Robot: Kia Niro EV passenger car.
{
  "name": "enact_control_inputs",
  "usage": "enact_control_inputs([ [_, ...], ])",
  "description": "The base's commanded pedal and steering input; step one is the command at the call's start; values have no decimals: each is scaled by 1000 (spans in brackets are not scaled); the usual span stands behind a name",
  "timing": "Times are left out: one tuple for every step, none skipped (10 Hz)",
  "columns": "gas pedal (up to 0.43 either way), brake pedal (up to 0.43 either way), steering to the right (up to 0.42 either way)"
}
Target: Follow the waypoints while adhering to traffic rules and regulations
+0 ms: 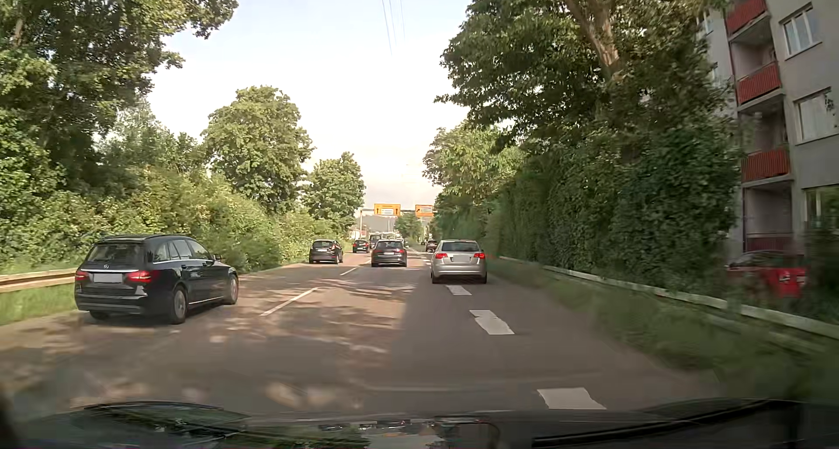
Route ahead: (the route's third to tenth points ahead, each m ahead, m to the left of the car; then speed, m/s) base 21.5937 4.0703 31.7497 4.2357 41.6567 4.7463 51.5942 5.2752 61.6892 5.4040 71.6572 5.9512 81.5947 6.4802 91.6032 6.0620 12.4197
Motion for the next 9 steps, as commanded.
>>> enact_control_inputs([
  [189,0,5],
  [189,0,4],
  [189,0,5],
  [189,0,4],
  [189,0,4],
  [189,0,4],
  [189,0,4],
  [189,0,3],
  [189,0,2],
])
